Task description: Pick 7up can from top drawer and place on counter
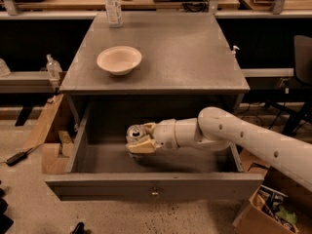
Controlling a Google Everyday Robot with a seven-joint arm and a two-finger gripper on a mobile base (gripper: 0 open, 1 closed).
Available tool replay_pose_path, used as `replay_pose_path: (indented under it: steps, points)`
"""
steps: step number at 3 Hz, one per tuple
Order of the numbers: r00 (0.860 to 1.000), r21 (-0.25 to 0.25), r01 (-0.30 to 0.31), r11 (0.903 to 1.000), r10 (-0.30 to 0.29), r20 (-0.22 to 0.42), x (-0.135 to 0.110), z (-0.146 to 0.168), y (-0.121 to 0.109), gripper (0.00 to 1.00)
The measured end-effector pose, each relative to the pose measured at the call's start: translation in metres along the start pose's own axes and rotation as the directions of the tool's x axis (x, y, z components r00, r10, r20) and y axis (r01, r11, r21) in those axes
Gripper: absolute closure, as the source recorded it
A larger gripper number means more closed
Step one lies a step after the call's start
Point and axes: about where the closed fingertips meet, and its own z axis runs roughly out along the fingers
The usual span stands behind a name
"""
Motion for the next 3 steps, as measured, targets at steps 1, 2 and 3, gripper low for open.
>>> replay_pose_path:
  steps: [1, 2, 3]
  points:
    - [0.998, -0.011, 0.066, 0.9977, -0.066, -0.017, -0.054, -0.035, 0.01, 1.0]
    - [0.992, 0.001, 0.116, 0.9932, -0.116, -0.04, -0.117, -0.078, 0.011, 1.0]
    - [0.994, 0.044, 0.102, 0.9938, -0.1, -0.044, -0.183, -0.121, -0.016, 1.0]
